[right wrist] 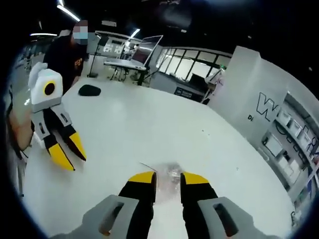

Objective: Open the resealable bag by pulling the two sides of the seal apart until the entire bag opening is separated and visibly accessible.

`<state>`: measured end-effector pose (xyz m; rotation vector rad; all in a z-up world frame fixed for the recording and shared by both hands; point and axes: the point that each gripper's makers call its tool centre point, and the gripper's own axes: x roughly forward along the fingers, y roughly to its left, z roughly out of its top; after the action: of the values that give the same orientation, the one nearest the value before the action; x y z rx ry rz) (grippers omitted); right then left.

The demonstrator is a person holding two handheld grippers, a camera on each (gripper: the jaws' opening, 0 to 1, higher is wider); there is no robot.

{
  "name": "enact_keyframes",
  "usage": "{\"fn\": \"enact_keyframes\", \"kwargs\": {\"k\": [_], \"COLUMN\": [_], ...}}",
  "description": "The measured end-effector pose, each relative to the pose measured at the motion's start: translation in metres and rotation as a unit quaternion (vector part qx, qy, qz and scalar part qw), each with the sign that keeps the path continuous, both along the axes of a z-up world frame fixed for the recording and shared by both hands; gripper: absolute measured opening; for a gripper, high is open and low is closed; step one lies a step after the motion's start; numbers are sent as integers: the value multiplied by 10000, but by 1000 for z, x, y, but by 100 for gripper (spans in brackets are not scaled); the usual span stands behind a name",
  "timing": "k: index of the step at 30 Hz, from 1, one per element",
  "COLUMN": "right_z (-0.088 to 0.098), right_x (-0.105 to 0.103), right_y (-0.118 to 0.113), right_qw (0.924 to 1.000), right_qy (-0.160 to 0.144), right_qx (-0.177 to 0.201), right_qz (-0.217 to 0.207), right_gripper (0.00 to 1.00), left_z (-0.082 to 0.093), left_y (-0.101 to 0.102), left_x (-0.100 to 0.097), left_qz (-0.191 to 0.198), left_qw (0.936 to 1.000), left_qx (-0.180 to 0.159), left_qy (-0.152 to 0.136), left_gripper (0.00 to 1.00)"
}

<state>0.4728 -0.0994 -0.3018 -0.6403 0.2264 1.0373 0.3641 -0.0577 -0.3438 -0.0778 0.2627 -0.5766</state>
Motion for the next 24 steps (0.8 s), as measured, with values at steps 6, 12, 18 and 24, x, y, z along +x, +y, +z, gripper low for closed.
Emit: {"fn": "enact_keyframes", "kwargs": {"k": [6,12,18,24], "right_z": [-2,-4,-2,-4], "right_x": [-5,-11,-19,-30], "right_y": [-3,-8,-11,-15], "right_qw": [10000,9999,9998,9994], "right_qy": [30,31,14,84], "right_qx": [15,93,185,306], "right_qz": [-22,-59,-107,-125], "right_gripper": [17,20,23,23], "left_z": [3,4,4,3], "left_y": [0,1,0,2], "left_x": [-1,-1,-3,-4], "left_qz": [-8,-6,-4,46], "left_qw": [10000,10000,10000,9999], "left_qx": [-29,-53,-34,16], "left_qy": [-18,-37,-70,-126], "left_gripper": [18,18,20,24]}}
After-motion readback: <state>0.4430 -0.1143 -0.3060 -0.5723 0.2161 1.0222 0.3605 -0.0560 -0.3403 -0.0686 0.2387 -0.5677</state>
